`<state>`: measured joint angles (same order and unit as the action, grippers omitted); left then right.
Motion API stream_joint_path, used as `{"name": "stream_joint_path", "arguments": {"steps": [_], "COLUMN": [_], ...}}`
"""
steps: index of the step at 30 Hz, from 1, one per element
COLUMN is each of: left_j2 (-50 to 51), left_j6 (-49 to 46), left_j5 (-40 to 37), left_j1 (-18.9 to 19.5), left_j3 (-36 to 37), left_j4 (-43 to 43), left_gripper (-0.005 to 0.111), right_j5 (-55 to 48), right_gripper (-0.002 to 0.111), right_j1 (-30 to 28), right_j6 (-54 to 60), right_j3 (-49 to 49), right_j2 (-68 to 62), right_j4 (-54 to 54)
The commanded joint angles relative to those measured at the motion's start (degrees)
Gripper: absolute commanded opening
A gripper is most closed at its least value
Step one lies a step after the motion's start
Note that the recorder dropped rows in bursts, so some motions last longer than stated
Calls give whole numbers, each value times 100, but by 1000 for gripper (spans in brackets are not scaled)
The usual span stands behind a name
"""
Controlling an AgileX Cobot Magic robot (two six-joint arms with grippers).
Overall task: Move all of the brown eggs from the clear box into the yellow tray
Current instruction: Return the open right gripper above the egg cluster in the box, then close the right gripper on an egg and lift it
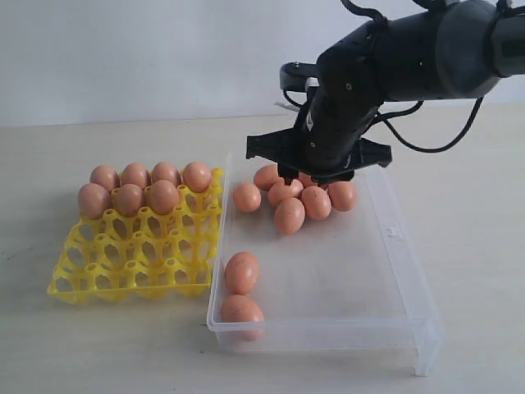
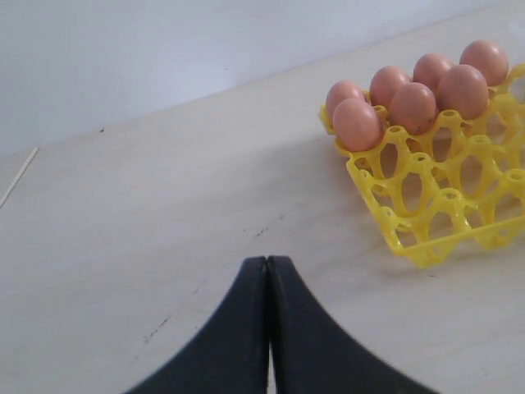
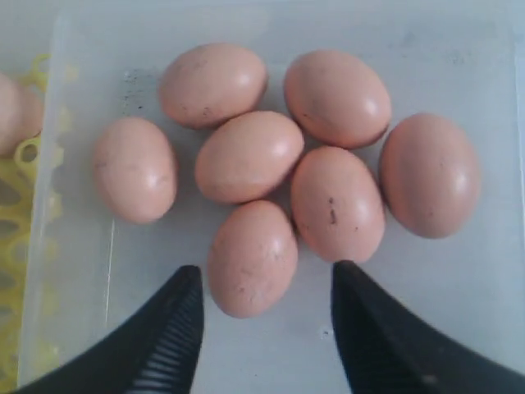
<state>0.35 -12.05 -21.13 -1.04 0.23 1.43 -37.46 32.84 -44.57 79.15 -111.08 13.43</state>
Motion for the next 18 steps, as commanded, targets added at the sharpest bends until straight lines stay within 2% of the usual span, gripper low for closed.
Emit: {"name": "stream_joint_path", "arguments": {"steps": [1, 6, 18], "left_j2": [-35, -35, -35], "left_j6": [25, 25, 25], "left_j5": [45, 45, 45], "left_j1": [-11, -11, -11], "left_j3": [-23, -23, -23], "left_j4": [0, 0, 0], "left_gripper": [0, 0, 0], "right_j5": [-11, 152, 408], "right_gripper": [56, 56, 56], "right_j1": [-103, -103, -103], "right_j6": [-713, -712, -1097], "right_j3": [-9, 13, 399], "right_j2": [-194, -424, -986], "right_j4": [-209, -628, -579]}}
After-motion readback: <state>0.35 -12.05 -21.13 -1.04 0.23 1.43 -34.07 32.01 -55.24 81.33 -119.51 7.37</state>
